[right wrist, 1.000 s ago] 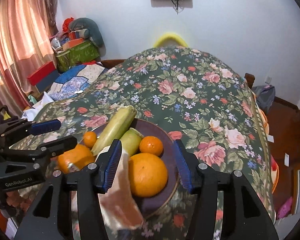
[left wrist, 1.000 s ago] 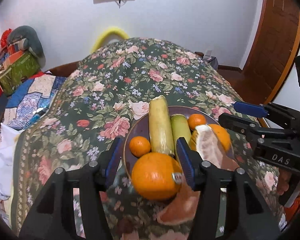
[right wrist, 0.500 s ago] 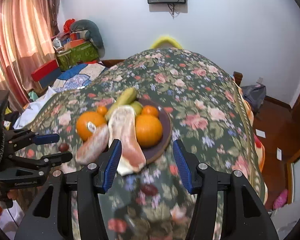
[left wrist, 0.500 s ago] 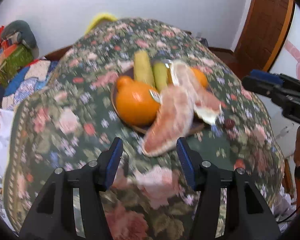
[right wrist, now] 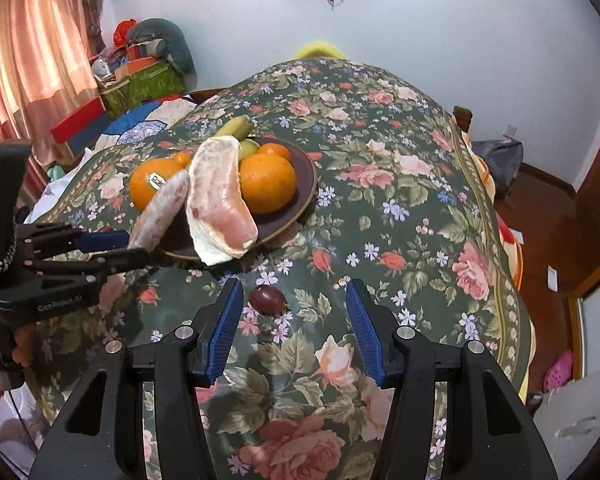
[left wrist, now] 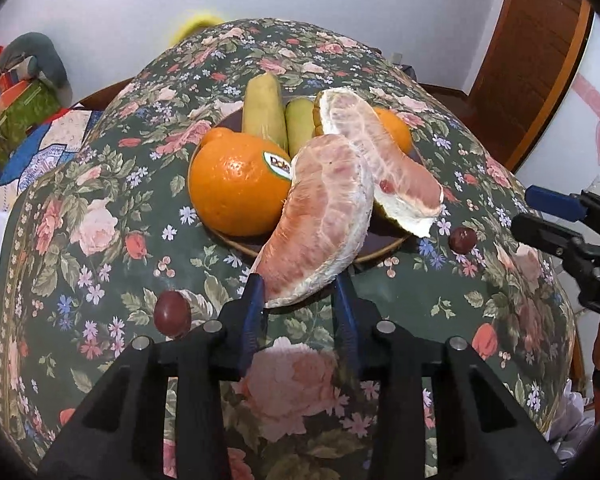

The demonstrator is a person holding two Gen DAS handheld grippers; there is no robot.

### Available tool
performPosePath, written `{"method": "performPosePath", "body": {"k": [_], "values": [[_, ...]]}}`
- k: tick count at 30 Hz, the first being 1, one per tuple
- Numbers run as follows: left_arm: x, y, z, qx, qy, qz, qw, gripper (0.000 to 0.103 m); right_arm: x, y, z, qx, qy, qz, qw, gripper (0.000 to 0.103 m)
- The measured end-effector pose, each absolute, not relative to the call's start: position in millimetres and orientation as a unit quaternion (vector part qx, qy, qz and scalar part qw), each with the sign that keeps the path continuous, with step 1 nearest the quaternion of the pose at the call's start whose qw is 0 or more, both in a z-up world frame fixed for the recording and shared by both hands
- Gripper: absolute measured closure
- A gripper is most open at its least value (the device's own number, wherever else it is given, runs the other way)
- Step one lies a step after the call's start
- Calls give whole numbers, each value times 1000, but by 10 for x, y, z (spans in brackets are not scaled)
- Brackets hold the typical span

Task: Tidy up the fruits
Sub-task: 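Grasp a dark red date with left tool while right tool grasps another date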

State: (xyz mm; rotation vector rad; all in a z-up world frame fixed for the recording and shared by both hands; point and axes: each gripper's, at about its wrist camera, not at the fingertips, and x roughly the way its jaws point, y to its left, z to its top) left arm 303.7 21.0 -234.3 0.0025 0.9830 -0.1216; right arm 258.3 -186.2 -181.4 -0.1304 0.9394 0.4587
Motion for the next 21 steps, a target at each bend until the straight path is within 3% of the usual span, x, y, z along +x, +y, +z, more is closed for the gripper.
{"method": "performPosePath", "body": {"k": [10, 21], "values": [[3253, 60, -2187, 5, 452, -66, 890, 76, 2570, -1879, -1880, -45, 453, 226, 861, 53], [3200, 96, -2156, -1, 450, -67, 890, 75, 2508, -1913, -1904, -44, 461, 227, 857, 53]]}}
